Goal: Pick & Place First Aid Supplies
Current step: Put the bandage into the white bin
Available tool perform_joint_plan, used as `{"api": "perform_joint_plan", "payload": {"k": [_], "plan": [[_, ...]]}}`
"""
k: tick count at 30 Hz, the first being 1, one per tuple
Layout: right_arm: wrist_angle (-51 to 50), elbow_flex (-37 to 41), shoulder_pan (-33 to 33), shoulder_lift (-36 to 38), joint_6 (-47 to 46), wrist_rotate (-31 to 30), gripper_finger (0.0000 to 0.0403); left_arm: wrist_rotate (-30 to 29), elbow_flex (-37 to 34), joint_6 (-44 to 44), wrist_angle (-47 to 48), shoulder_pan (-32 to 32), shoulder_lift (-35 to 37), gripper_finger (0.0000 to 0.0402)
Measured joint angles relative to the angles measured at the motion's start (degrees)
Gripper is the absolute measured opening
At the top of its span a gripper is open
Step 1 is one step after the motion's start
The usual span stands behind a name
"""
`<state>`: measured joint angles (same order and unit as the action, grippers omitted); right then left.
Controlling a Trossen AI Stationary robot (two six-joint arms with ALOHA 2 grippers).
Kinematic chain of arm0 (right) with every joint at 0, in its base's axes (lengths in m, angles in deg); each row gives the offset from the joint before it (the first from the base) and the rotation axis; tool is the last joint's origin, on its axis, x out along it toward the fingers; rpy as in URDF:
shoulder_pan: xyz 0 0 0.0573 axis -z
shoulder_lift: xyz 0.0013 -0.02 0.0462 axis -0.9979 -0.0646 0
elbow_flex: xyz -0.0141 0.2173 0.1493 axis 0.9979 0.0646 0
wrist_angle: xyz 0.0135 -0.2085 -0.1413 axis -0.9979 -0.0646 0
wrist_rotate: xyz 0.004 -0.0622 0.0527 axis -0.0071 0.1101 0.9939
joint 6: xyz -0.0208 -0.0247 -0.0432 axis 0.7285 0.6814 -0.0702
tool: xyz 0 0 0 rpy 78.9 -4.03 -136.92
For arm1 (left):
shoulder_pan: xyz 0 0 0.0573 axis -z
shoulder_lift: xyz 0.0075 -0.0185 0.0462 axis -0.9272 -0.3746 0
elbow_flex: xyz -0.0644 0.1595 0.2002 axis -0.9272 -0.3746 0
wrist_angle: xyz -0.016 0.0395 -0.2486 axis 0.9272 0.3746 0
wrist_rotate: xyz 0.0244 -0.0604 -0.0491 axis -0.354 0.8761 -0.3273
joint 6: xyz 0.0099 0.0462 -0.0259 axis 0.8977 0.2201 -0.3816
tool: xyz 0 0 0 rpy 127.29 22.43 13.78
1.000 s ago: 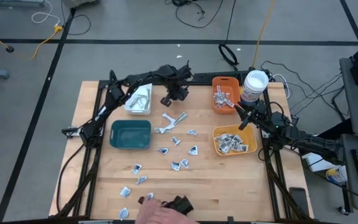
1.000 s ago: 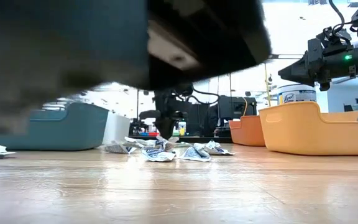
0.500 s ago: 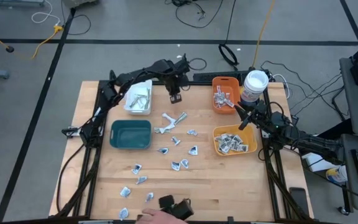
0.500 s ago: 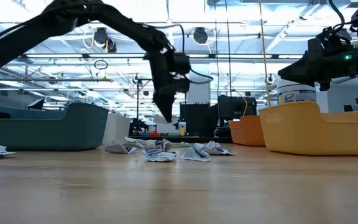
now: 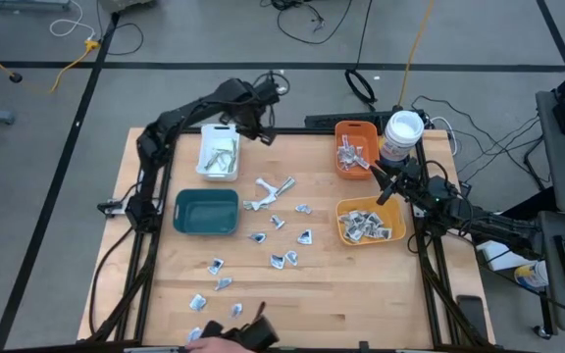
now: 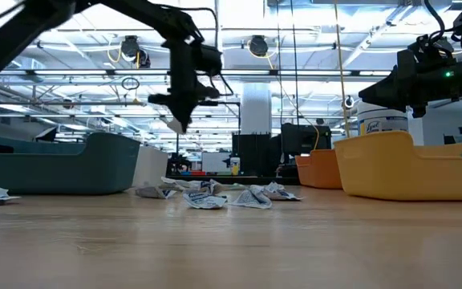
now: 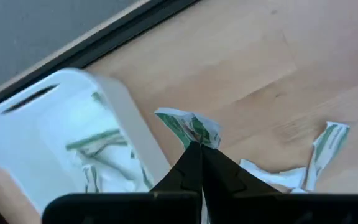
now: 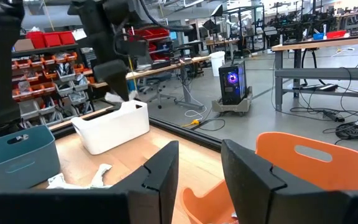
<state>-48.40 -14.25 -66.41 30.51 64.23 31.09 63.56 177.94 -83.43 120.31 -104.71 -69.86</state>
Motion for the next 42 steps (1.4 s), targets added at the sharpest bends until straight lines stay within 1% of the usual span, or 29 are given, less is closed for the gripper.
{"api": "perform_joint_plan", "payload": {"k": [4,9,13,18,23,28,30,32,34,42], "plan": [[0.0,0.0,0.0,0.0,0.0,0.0,0.0114,0.1,-7.1,-2.0,-1.4,-1.3,5.7,0.0],[0.0,0.0,0.0,0.0,0.0,0.0,0.0116,0.0,-17.3,-5.4,-6.0,-3.1,12.6,0.0],[0.0,0.0,0.0,0.0,0.0,0.0,0.0115,-0.1,-24.6,-7.3,-9.2,-4.7,15.7,0.0],[0.0,0.0,0.0,0.0,0.0,0.0,0.0115,-0.4,-31.5,-8.6,-13.5,-5.8,16.1,0.0],[0.0,0.0,0.0,0.0,0.0,0.0,0.0116,0.0,-36.7,-8.9,-18.2,-6.0,16.2,0.0],[0.0,0.0,0.0,0.0,0.0,0.0,0.0117,-0.2,-38.4,-9.3,-18.8,-6.1,16.2,0.0001],[0.0,0.0,0.0,0.0,0.0,0.0,0.0116,-0.7,-38.4,-9.3,-19.1,-6.1,16.2,0.0007],[0.0,0.0,0.0,0.0,0.0,0.0,0.0116,-0.9,-38.4,-9.2,-19.3,-6.1,16.2,0.0023],[0.0,0.0,0.0,0.0,0.0,0.0,0.0117,-0.9,-38.4,-9.0,-19.6,-6.3,16.2,0.0047],[0.0,0.0,0.0,0.0,0.0,0.0,0.0116,-0.9,-37.9,-8.1,-19.0,-6.4,16.2,0.0186]]}}
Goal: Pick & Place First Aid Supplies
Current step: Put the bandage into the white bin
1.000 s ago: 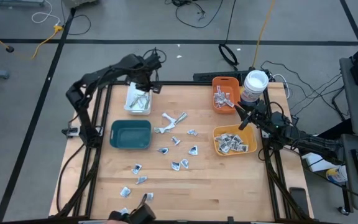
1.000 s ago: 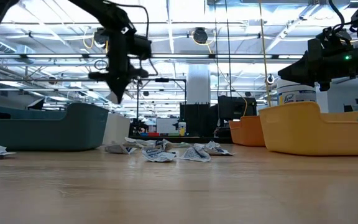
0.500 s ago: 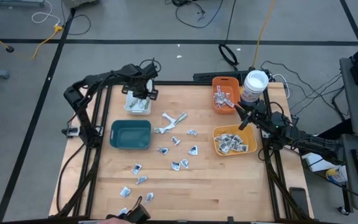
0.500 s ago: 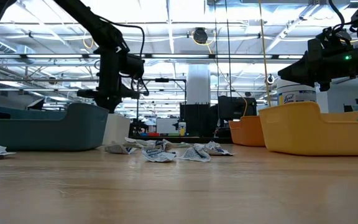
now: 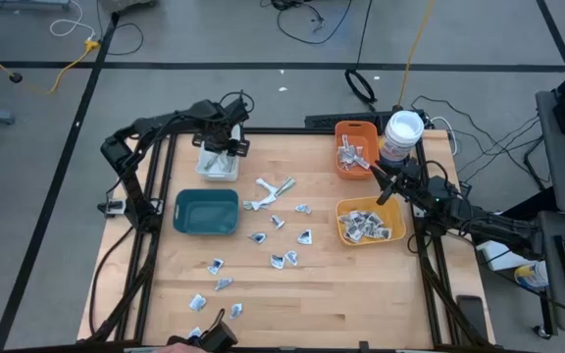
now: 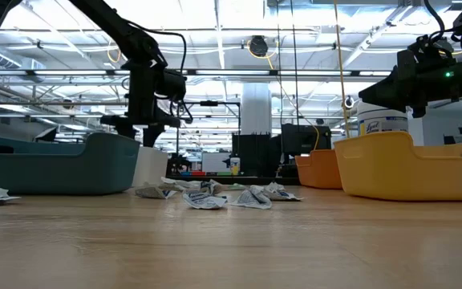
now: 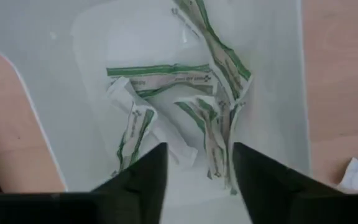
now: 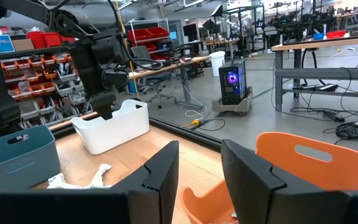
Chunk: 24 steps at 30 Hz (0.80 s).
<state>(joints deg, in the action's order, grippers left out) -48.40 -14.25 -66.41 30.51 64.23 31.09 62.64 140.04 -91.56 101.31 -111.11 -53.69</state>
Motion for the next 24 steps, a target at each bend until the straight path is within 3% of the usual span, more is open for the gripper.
{"api": "perform_joint_plan", "payload": {"k": [3,7,16,19,24], "plan": [[0.0,0.0,0.0,0.0,0.0,0.0,0.0116,0.0,2.2,1.3,1.8,0.1,0.0,0.0219],[0.0,0.0,0.0,0.0,0.0,0.0,0.0116,0.0,5.6,9.2,4.0,1.3,0.0,0.024],[0.0,0.0,0.0,0.0,0.0,0.0,0.0116,2.0,10.5,31.1,8.1,6.0,0.0,0.0234],[0.0,0.0,0.0,0.0,0.0,0.0,0.0116,2.0,12.6,30.5,8.5,8.0,-1.0,0.0233],[0.0,0.0,0.0,0.0,0.0,0.0,0.0116,2.0,19.4,20.7,10.8,11.3,-5.9,0.0232]]}}
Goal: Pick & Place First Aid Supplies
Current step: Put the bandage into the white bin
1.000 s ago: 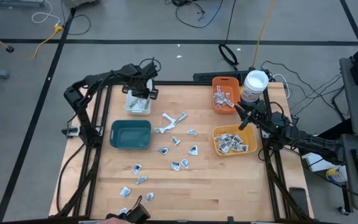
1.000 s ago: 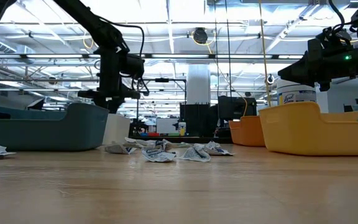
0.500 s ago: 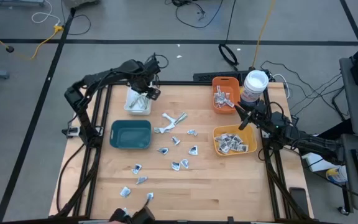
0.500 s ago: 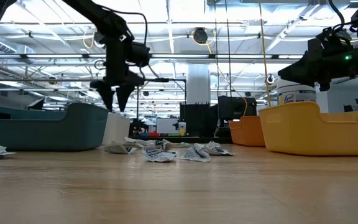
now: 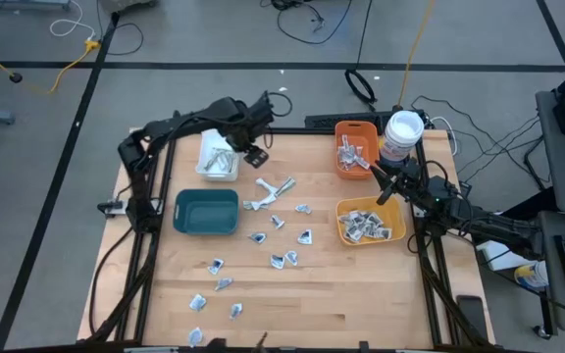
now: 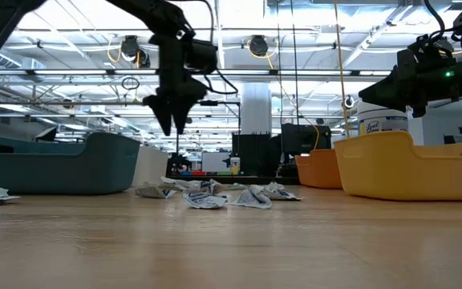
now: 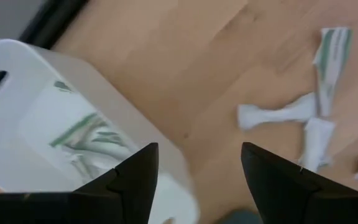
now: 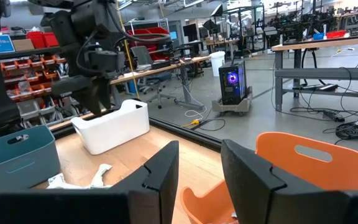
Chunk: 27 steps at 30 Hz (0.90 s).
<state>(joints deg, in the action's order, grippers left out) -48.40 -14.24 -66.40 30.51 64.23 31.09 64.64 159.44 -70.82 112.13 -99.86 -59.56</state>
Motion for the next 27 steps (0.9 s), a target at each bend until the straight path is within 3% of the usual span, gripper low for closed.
{"api": "perform_joint_plan", "payload": {"k": [8,17,27], "plan": [[0.0,0.0,0.0,0.0,0.0,0.0,0.0116,0.5,11.5,-8.1,7.0,5.2,-8.5,0.0234],[0.0,0.0,0.0,0.0,0.0,0.0,0.0116,3.1,20.8,-10.4,7.5,9.4,-13.3,0.0223],[0.0,0.0,0.0,0.0,0.0,0.0,0.0116,3.1,20.8,-11.8,6.5,12.3,-18.6,0.0227]]}}
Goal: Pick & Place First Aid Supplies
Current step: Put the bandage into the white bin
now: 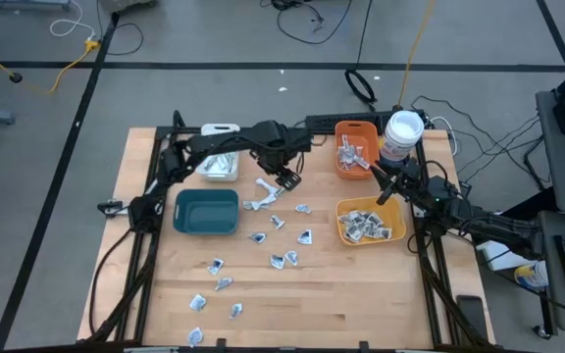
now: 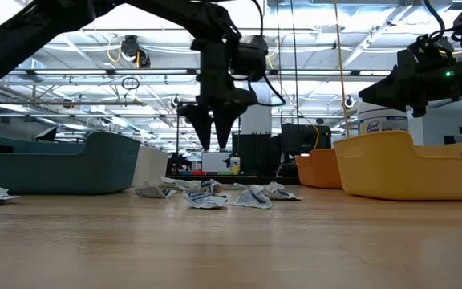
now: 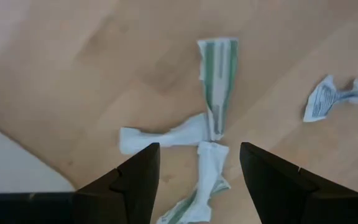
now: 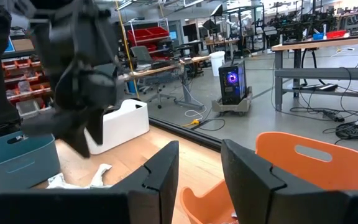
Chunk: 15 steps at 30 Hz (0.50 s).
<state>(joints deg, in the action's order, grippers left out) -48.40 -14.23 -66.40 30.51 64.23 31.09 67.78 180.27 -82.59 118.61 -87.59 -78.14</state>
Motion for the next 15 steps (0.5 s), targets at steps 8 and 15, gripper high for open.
{"api": "perform_joint_plan", "payload": {"k": [8,15], "plan": [[0.0,0.0,0.0,0.0,0.0,0.0,0.0116,-0.1,0.0,0.6,-4.0,2.0,-4.2,0.0227],[0.0,0.0,0.0,0.0,0.0,0.0,0.0116,0.0,-0.5,1.6,-8.7,3.0,-5.7,0.0227]]}}
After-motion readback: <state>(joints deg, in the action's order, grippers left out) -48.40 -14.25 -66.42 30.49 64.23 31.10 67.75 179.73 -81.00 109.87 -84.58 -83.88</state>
